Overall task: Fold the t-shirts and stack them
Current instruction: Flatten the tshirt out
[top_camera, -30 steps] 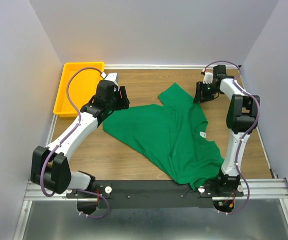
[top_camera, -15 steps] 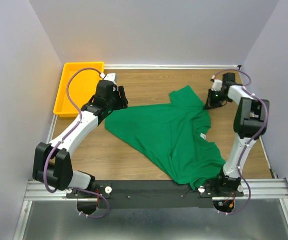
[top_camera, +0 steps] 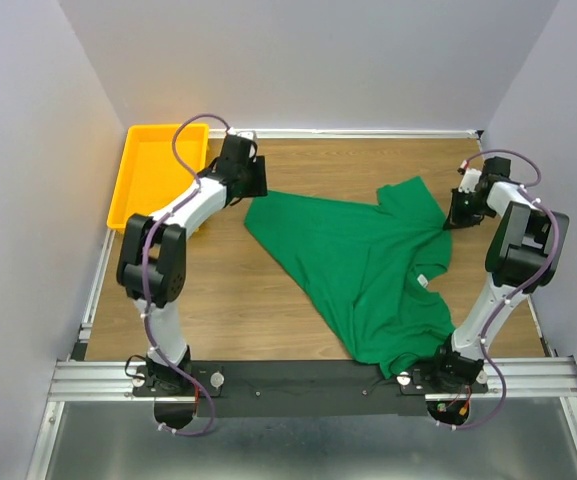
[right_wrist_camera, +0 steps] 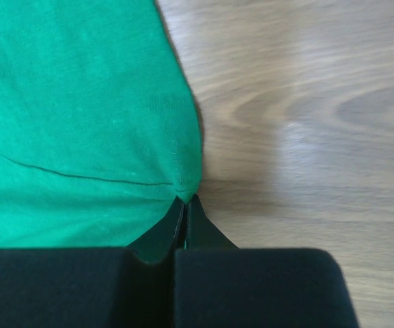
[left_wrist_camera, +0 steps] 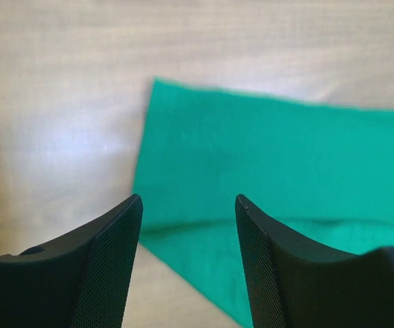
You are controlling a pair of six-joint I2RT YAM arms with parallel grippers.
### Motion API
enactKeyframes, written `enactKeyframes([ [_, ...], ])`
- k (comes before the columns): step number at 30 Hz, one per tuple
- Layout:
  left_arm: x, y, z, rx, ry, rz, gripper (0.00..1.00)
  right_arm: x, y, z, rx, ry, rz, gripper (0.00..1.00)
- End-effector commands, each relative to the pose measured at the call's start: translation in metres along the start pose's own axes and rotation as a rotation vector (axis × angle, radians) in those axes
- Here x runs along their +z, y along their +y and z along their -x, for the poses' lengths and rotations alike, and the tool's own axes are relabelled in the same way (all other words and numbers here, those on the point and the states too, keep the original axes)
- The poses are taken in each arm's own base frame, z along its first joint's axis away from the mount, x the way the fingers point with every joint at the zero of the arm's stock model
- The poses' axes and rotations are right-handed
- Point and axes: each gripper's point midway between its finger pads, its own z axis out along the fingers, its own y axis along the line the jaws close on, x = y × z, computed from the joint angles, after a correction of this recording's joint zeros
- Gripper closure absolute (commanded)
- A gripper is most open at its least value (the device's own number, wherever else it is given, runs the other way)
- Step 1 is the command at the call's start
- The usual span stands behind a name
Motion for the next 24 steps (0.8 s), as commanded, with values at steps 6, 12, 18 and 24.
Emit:
enactKeyframes([
  [6,0.070,0.015,0.014,0.056,0.100,0.044,0.40,0.024,-0.022,0.000,0.015,0.035,-0.019,0.98],
  [12,0.087,0.017,-0.014,0.046,0.210,0.001,0.44,0.028,-0.017,0.017,0.009,0.011,0.027,0.97],
  [18,0.108,0.020,-0.030,0.039,0.278,-0.025,0.60,0.035,-0.007,0.040,-0.006,-0.010,0.055,0.97],
  [24,0.128,0.022,0.011,-0.068,0.206,-0.049,1.00,0.045,0.003,0.087,-0.016,-0.079,0.055,0.97],
])
